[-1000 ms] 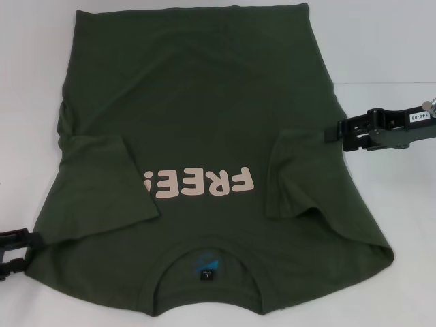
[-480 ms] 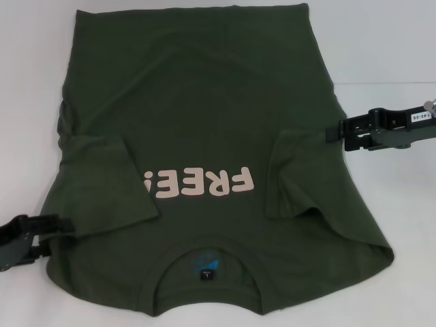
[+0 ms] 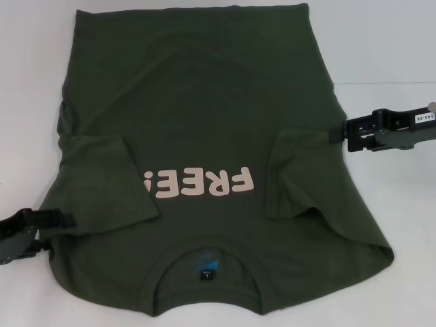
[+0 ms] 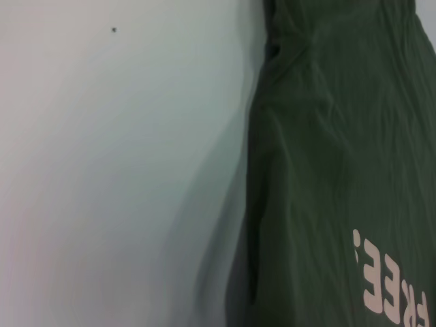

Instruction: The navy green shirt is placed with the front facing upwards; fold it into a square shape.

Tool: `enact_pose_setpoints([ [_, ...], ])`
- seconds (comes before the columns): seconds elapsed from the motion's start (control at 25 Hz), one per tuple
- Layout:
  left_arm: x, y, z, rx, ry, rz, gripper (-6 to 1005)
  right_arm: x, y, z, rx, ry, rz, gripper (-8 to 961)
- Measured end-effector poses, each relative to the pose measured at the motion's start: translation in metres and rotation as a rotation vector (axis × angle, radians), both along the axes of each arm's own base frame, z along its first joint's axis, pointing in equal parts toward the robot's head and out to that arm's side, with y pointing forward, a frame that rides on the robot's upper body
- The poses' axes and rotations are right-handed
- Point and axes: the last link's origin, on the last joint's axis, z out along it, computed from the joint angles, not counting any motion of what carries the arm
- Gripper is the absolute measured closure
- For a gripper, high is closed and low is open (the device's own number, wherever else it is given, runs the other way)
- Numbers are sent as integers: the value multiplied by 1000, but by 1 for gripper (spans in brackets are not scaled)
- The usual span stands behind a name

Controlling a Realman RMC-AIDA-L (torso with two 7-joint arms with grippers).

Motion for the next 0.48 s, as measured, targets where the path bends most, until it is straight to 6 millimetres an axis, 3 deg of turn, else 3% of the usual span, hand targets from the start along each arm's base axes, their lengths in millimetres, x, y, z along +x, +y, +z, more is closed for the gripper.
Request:
enact_pose_setpoints([
  [0.28, 3, 1, 1, -9, 19, -35, 428, 3, -1, 2, 1, 0, -6, 321],
  [0.48, 2, 2, 1, -7, 22, -35, 653, 4, -5, 4, -15, -1, 8, 321],
])
